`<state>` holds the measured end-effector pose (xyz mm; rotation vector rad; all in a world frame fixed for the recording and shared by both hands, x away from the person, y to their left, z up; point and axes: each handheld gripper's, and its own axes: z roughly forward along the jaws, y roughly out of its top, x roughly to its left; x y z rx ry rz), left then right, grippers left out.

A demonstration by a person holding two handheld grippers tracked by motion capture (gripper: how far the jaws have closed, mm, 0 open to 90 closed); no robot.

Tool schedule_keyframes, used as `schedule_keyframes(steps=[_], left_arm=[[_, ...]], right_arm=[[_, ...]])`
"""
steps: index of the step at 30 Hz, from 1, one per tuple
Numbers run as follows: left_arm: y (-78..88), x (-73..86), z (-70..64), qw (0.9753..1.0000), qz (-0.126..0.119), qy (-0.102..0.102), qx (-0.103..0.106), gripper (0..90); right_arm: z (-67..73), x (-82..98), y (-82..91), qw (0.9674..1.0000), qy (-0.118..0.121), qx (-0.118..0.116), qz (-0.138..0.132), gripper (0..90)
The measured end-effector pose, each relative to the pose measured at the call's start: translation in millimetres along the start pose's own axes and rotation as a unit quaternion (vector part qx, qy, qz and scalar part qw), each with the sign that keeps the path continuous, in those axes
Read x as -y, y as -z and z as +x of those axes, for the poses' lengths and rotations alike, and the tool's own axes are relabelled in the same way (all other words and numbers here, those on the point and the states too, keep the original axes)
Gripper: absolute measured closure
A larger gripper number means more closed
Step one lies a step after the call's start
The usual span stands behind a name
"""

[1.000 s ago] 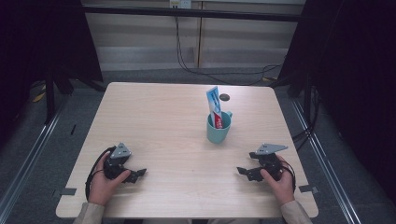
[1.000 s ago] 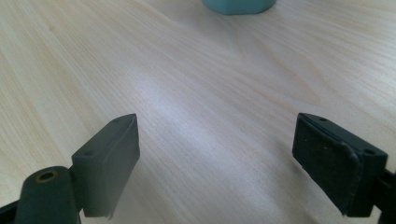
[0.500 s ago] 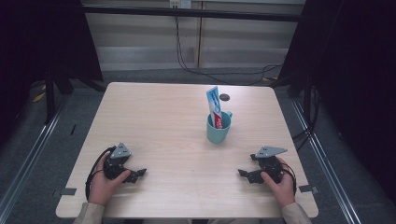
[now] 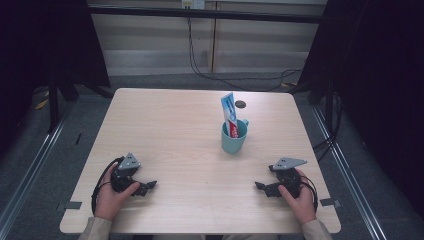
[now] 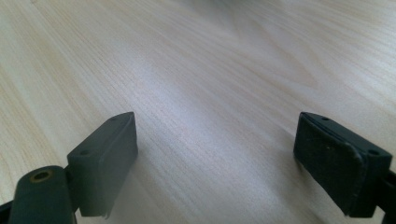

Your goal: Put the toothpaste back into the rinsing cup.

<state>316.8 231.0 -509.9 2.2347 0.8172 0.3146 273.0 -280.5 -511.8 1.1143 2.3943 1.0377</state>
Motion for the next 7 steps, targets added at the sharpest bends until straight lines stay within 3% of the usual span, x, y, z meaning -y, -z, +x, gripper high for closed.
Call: schedule_keyframes(steps=[7], left_arm=[[0.0,0.0,0.0,1.0,0.0,0.0,0.0,5.0]], right_arm=[[0.2,0.1,0.0,1.0,-0.001,0.001,-0.001,13.1]])
